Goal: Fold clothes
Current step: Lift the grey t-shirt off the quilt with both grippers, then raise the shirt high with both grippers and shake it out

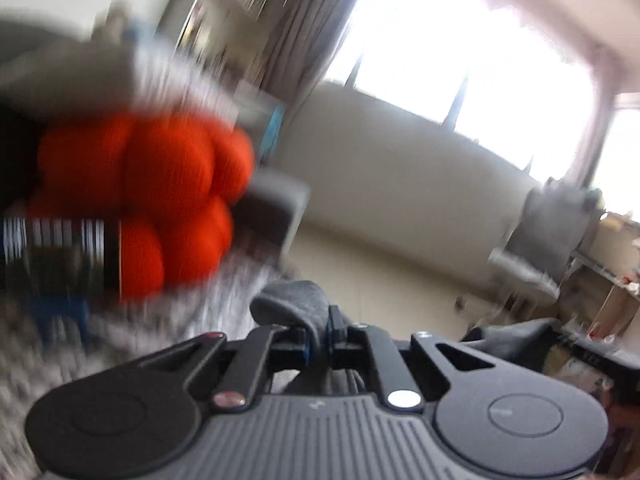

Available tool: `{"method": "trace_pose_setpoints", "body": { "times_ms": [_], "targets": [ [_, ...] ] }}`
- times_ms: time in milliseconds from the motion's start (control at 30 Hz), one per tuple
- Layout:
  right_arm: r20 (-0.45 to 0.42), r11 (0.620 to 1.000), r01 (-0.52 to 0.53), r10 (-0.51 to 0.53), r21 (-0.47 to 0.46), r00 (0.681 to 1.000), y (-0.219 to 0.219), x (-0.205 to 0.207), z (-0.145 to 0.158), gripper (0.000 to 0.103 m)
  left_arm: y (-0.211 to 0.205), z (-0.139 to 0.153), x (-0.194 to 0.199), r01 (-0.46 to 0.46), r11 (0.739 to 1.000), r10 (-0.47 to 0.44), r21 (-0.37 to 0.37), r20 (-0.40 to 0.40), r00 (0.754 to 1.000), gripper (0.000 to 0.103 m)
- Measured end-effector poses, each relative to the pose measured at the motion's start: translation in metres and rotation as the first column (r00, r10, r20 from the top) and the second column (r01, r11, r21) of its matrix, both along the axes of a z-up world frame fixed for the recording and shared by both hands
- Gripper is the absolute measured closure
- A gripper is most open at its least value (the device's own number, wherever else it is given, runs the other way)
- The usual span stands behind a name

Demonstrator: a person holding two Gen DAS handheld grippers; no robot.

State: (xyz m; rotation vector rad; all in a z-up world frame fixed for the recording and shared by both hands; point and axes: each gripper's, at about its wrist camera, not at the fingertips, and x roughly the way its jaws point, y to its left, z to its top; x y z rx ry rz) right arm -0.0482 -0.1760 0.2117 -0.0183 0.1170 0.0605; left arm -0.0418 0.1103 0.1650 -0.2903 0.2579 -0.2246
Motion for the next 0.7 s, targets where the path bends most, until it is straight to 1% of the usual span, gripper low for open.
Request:
{"method": "trace_pose_setpoints", "body": {
  "times_ms": [67, 133, 167, 233, 333, 400, 533, 567, 600, 633, 667, 700],
  "targets": [
    [0.147, 1.0, 0.027, -0.026, -0.006, 0.989, 0.002, -0.04, 0.034, 0.1, 0.002, 0.033, -0.025, 0.017, 1.0, -0.017, 0.004, 0.132, 0.991, 0.096],
    [0.261, 0.995, 0.081, -0.064, -0.056, 0.963, 0.005, -0.077, 0.06, 0.1, 0.004, 0.069, -0.055, 0.045, 0.999, -0.047, 0.017, 0.256, 0.965, 0.096],
    [0.311, 0.99, 0.114, -0.083, -0.083, 0.947, 0.007, -0.093, 0.071, 0.1, 0.004, 0.084, -0.068, 0.051, 0.998, -0.057, 0.029, 0.299, 0.953, 0.096],
    [0.398, 0.981, 0.169, -0.117, -0.099, 0.91, 0.01, -0.122, 0.089, 0.1, 0.004, 0.112, -0.091, 0.055, 0.997, -0.071, 0.052, 0.369, 0.927, 0.096],
    [0.509, 0.97, 0.231, -0.159, -0.08, 0.846, 0.013, -0.161, 0.111, 0.1, 0.004, 0.144, -0.12, 0.048, 0.998, -0.064, 0.046, 0.442, 0.895, 0.096],
    [0.576, 0.961, 0.269, -0.18, -0.071, 0.797, 0.017, -0.186, 0.125, 0.1, 0.004, 0.16, -0.139, 0.039, 0.999, -0.05, 0.034, 0.486, 0.873, 0.096],
    [0.7, 0.953, 0.303, -0.207, -0.013, 0.684, 0.019, -0.23, 0.148, 0.1, 0.003, 0.189, -0.18, 0.032, 0.999, -0.031, 0.009, 0.598, 0.801, 0.096],
    [0.717, 0.957, 0.288, -0.208, 0.01, 0.666, 0.017, -0.238, 0.153, 0.1, 0.001, 0.195, -0.186, 0.03, 1.0, -0.028, 0.007, 0.621, 0.783, 0.096],
    [0.721, 0.964, 0.263, -0.2, 0.026, 0.664, 0.013, -0.24, 0.158, 0.1, -0.002, 0.202, -0.188, 0.018, 1.0, -0.019, 0.009, 0.642, 0.767, 0.096],
    [0.715, 0.97, 0.241, -0.191, 0.032, 0.673, 0.009, -0.237, 0.162, 0.1, -0.005, 0.207, -0.187, -0.006, 1.0, -0.006, 0.016, 0.657, 0.754, 0.096],
    [0.701, 0.971, 0.238, -0.19, 0.03, 0.688, 0.006, -0.227, 0.162, 0.1, -0.01, 0.209, -0.179, -0.036, 0.999, 0.008, 0.029, 0.659, 0.752, 0.096],
    [0.672, 0.968, 0.248, -0.198, 0.021, 0.713, 0.004, -0.212, 0.16, 0.1, -0.015, 0.209, -0.165, -0.068, 0.997, 0.021, 0.047, 0.653, 0.757, 0.096]
  ]
}}
